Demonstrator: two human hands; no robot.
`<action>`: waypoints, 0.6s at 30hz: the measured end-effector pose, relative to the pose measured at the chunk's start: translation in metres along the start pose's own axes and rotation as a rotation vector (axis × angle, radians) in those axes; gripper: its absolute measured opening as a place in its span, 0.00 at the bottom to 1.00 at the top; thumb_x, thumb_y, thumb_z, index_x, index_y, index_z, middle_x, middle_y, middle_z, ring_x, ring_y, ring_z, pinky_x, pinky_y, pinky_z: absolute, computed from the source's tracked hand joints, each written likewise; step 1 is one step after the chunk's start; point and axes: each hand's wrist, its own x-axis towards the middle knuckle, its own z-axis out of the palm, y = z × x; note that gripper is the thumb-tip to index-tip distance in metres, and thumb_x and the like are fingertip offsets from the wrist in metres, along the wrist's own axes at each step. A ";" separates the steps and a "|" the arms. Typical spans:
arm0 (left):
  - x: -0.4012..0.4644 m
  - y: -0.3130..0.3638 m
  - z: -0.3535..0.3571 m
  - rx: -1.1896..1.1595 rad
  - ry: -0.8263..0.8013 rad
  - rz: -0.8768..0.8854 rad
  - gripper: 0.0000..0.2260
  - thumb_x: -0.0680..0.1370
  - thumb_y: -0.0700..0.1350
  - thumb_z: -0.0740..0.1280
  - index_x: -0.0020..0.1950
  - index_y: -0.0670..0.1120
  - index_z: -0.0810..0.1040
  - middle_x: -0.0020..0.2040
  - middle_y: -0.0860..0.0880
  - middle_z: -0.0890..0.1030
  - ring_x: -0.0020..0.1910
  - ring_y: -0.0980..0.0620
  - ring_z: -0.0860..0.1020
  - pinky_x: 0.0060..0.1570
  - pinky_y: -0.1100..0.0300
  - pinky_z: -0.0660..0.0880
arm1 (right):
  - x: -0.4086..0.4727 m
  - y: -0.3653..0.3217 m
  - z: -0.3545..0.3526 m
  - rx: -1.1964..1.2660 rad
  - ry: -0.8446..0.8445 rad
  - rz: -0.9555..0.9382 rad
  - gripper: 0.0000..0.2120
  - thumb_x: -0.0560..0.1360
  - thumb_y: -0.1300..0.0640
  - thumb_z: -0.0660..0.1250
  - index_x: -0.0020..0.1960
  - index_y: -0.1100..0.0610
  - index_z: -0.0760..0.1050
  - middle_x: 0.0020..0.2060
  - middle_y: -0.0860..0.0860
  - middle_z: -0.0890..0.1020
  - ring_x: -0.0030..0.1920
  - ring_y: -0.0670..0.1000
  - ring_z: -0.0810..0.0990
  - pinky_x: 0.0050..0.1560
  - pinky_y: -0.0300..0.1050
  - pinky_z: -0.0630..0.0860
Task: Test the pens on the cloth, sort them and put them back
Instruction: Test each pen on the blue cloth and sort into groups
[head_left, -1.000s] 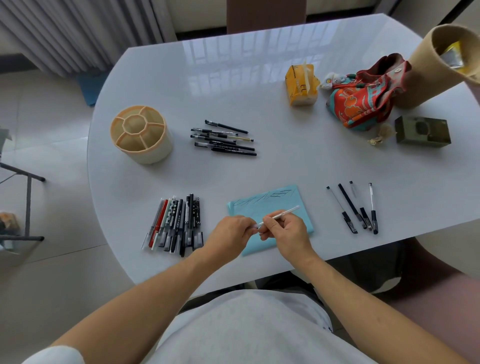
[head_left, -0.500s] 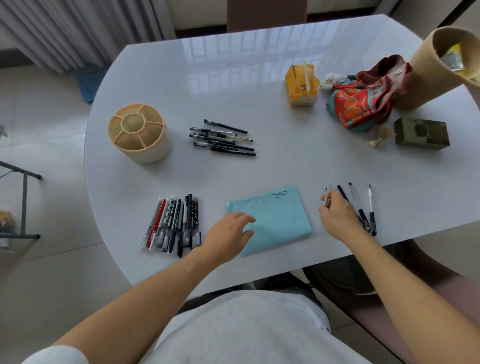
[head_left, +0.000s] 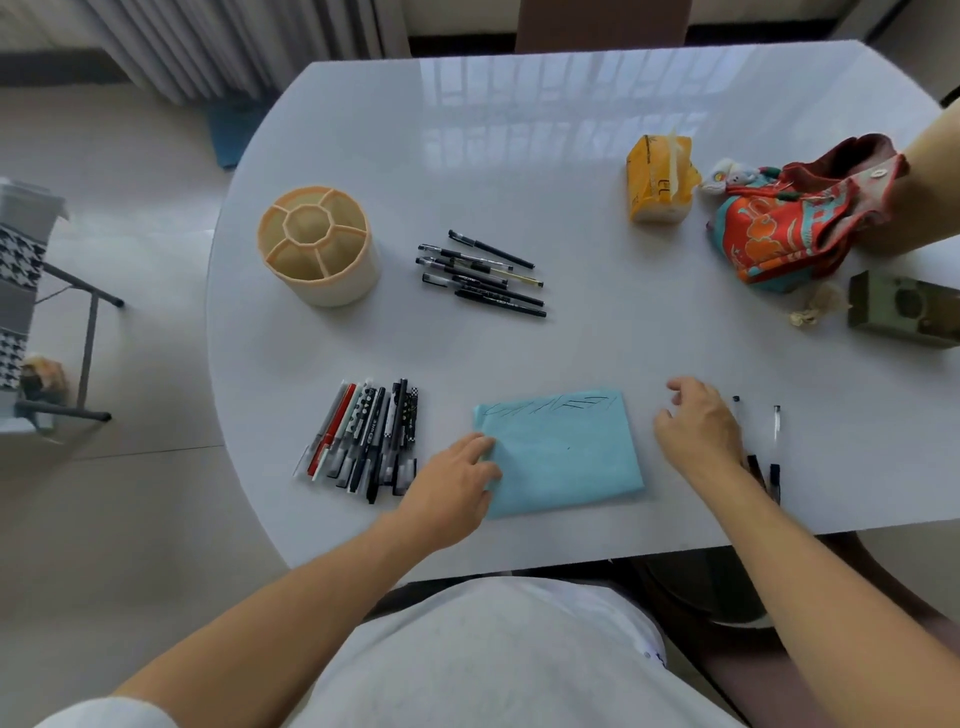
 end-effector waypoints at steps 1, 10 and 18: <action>0.000 0.001 0.000 0.003 -0.003 -0.006 0.13 0.78 0.44 0.65 0.61 0.46 0.82 0.73 0.45 0.71 0.74 0.46 0.67 0.71 0.50 0.68 | 0.004 -0.018 0.001 0.021 -0.002 -0.061 0.17 0.78 0.60 0.65 0.67 0.57 0.75 0.61 0.56 0.79 0.57 0.58 0.80 0.56 0.51 0.75; -0.001 0.006 -0.010 0.042 -0.047 -0.028 0.13 0.78 0.45 0.65 0.61 0.46 0.81 0.73 0.46 0.69 0.74 0.47 0.66 0.64 0.47 0.74 | 0.055 -0.179 0.046 0.014 -0.053 -0.427 0.16 0.79 0.61 0.62 0.65 0.55 0.78 0.63 0.57 0.78 0.62 0.60 0.77 0.57 0.50 0.75; -0.001 0.004 -0.014 0.030 -0.090 -0.029 0.14 0.79 0.43 0.64 0.63 0.45 0.81 0.76 0.44 0.67 0.76 0.46 0.64 0.67 0.47 0.72 | 0.077 -0.187 0.077 -0.231 -0.028 -0.401 0.16 0.78 0.64 0.59 0.64 0.60 0.73 0.64 0.59 0.73 0.65 0.61 0.69 0.58 0.53 0.74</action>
